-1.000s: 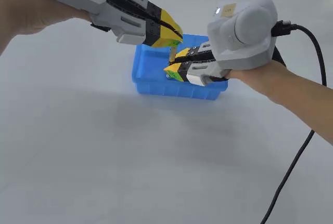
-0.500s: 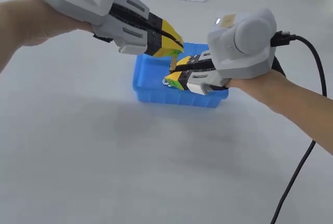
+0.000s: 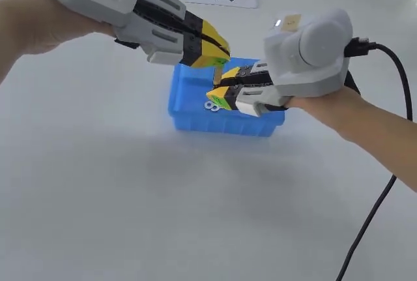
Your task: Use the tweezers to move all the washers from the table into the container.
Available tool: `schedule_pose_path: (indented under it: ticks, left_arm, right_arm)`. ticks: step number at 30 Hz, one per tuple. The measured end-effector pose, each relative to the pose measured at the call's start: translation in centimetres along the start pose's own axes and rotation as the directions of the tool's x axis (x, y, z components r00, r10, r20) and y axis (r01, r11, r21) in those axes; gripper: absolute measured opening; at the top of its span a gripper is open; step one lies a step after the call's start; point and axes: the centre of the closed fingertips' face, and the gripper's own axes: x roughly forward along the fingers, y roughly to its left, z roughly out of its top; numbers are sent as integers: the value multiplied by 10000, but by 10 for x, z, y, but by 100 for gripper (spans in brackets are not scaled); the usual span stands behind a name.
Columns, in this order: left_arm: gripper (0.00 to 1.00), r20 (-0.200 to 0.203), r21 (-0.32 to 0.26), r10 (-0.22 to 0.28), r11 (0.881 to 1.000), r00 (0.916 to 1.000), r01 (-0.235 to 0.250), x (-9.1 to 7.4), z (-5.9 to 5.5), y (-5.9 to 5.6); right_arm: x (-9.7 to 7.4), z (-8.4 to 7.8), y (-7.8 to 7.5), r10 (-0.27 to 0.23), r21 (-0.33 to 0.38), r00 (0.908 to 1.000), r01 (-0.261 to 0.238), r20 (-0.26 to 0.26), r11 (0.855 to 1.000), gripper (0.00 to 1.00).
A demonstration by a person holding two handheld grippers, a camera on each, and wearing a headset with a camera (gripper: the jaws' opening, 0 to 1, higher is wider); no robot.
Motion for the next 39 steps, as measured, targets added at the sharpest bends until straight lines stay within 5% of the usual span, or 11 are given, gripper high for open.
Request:
schedule_pose_path:
  ticks: [12, 22, 31, 39]
  left_arm:
    - [5, 335, 536, 81, 9985, 9994, -99, -14, 39, -16]
    - [5, 463, 658, -394, 9972, 9982, 363, -23, 62, -56]
    - [5, 637, 218, -438, 9989, 9970, 424, -22, 51, -89]
    - [5, 644, -549, -348, 9978, 9973, 383, -9, 17, -110]
  right_arm:
    - [-31, 27, 13, -172, -304, 9966, 197, 808, 9993, 12]
    - [-57, 36, 51, 167, -705, 9953, -100, 949, 9975, 12]
    - [-64, 14, 79, 424, -846, 9986, -395, 326, 9956, 10]
    - [-60, -26, 95, 634, -814, 9945, -702, -836, 9942, 10]
